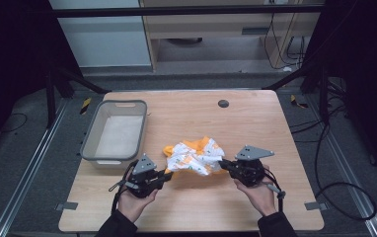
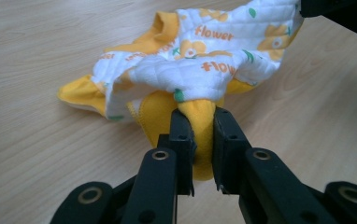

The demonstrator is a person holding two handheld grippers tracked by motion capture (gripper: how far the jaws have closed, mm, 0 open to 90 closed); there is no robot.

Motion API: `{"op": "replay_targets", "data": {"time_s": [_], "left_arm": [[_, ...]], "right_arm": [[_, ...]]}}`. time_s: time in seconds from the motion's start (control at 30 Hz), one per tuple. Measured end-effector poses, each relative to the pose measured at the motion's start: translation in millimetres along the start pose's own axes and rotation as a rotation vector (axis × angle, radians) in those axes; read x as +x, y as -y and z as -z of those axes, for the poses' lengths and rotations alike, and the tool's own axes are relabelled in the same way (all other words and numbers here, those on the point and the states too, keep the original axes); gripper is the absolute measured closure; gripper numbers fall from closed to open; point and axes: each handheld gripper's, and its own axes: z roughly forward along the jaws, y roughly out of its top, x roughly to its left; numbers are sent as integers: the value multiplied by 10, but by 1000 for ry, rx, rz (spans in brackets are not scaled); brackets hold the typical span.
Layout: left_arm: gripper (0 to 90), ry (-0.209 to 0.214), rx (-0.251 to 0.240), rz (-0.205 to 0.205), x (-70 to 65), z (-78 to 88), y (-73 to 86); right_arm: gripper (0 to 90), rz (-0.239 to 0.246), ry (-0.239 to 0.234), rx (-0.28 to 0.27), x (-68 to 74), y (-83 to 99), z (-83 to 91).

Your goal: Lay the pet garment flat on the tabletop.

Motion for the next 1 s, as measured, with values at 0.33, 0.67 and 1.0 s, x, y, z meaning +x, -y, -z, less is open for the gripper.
{"op": "replay_targets", "data": {"time_s": [0.33,0.67,1.0], "left_arm": [[679,-75,94,40,188,-356,124],[562,-114,98,0,189,-307,211],[748,-75,106,-1,149,-280,205]], "right_arm": [[751,-39,146,50,-234,226,-467],[523,-20,125,-44,-212,238,-104],[474,-27,31,100,-199,569,-256]]}}
